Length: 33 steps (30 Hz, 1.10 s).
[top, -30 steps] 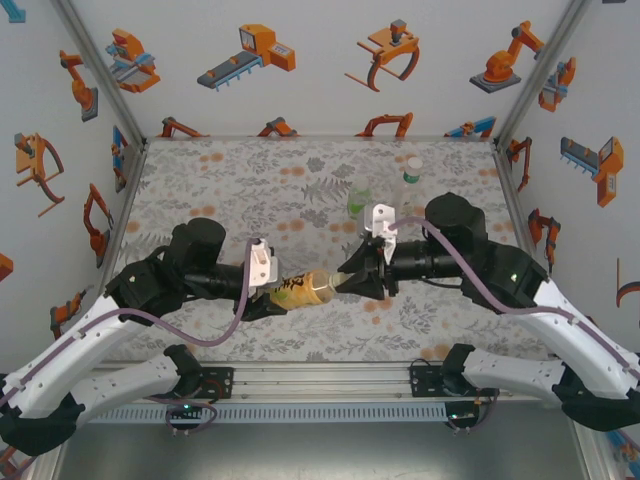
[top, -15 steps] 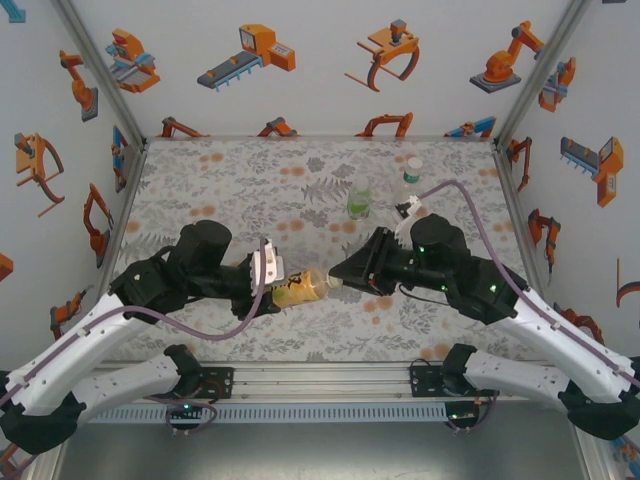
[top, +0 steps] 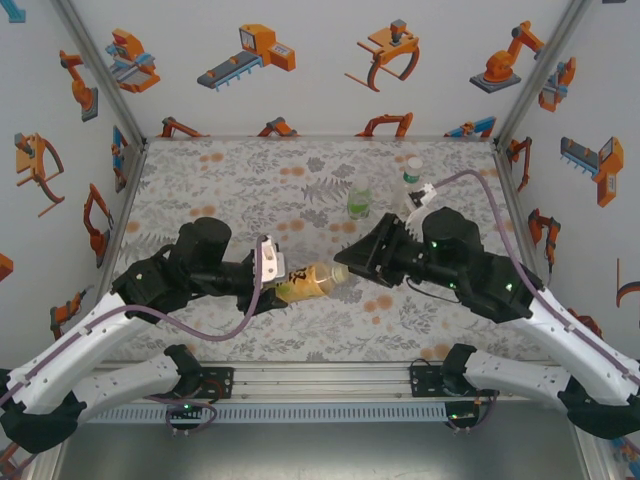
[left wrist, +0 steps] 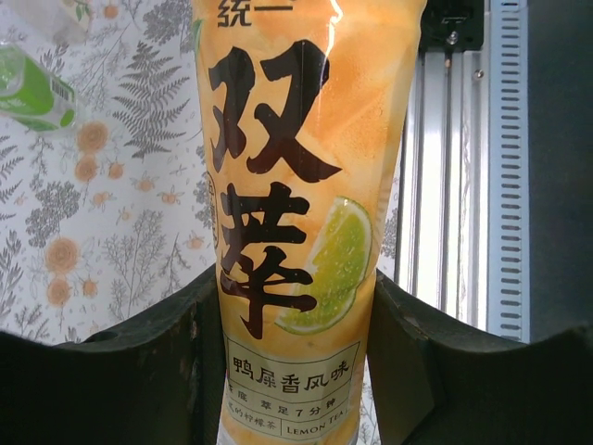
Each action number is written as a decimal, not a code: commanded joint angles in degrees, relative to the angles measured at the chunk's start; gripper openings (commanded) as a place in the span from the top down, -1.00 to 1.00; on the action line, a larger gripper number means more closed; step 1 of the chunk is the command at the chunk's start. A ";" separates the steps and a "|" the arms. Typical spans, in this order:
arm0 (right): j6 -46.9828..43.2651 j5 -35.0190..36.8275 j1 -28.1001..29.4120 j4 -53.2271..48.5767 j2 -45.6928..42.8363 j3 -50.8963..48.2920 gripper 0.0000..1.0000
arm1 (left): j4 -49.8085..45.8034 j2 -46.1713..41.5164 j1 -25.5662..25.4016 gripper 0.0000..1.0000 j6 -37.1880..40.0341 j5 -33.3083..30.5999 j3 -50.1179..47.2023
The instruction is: Screw on the bottle caps
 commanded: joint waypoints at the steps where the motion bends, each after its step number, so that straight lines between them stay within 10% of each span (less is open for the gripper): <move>1: -16.13 2.23 0.03 -0.09 -0.72 2.96 -0.01 | 1.90 -0.42 -0.28 1.00 0.62 3.60 1.34; 18: -77.92 -27.33 0.07 1.94 -0.69 6.18 0.00 | 1.21 -0.31 -0.28 1.00 0.16 7.54 1.97; 33: -83.30 -30.95 0.08 4.31 -0.39 1.71 0.05 | 0.98 -1.30 -0.28 1.00 -0.36 7.79 1.76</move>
